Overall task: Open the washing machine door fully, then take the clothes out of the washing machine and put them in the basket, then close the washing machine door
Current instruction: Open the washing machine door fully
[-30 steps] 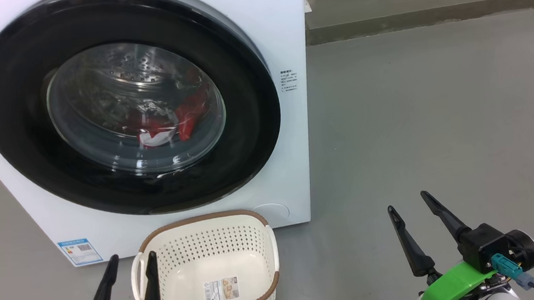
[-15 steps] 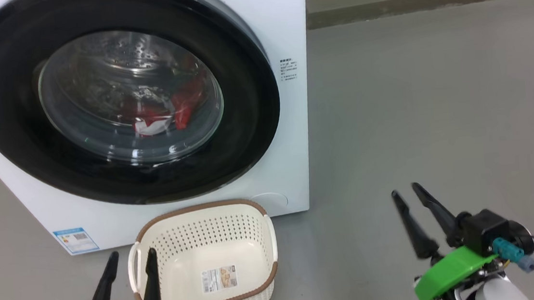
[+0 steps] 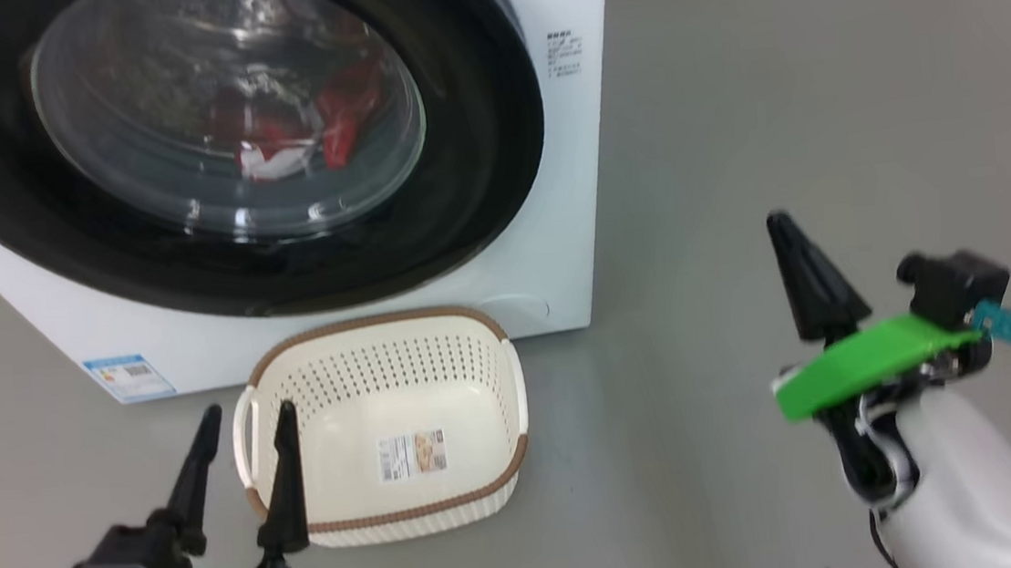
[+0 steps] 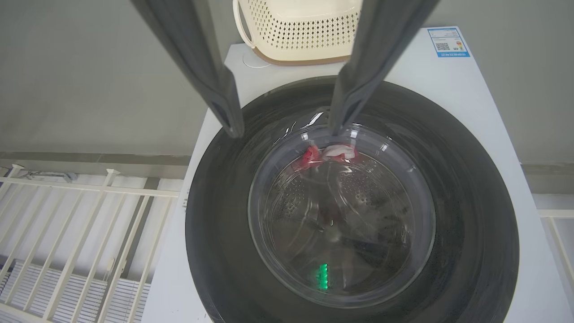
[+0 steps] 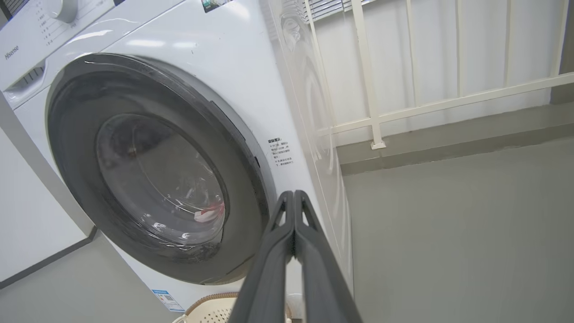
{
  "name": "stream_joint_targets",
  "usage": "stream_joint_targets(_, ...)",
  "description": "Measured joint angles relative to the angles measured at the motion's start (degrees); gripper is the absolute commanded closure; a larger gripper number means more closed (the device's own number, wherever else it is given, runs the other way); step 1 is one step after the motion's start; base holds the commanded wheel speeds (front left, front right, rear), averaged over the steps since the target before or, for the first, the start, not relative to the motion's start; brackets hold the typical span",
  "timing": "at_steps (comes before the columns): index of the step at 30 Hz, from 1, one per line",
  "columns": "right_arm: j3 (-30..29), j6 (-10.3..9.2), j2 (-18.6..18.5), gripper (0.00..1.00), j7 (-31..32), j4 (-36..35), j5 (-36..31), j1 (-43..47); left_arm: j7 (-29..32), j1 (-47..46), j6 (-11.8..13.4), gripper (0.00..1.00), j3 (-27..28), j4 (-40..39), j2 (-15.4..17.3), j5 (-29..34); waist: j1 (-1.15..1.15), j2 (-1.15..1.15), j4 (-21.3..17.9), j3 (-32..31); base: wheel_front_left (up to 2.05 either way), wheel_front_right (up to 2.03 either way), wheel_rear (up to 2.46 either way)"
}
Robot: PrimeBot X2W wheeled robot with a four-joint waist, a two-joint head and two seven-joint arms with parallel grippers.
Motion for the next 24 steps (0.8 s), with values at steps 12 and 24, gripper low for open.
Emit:
stream_joint_targets(12, 3.2, 0.00, -3.1, 1.00, 1.3, 8.7, 21.1, -20.0, 0.0, -6.0, 0.0, 0.00, -1.0, -1.9, 0.0, -0.4, 0.00, 0.00, 1.9, 9.0, 0.00, 0.00, 0.00)
stream_joint_targets(24, 4.3, 0.00, -5.1, 1.00, 15.8, 10.2, 44.9, -32.6, 0.0, -9.4, 0.0, 0.00, -2.3, -2.7, -0.1, -0.3, 0.00, 0.00, 4.8, 15.7, 0.00, 0.00, 0.00)
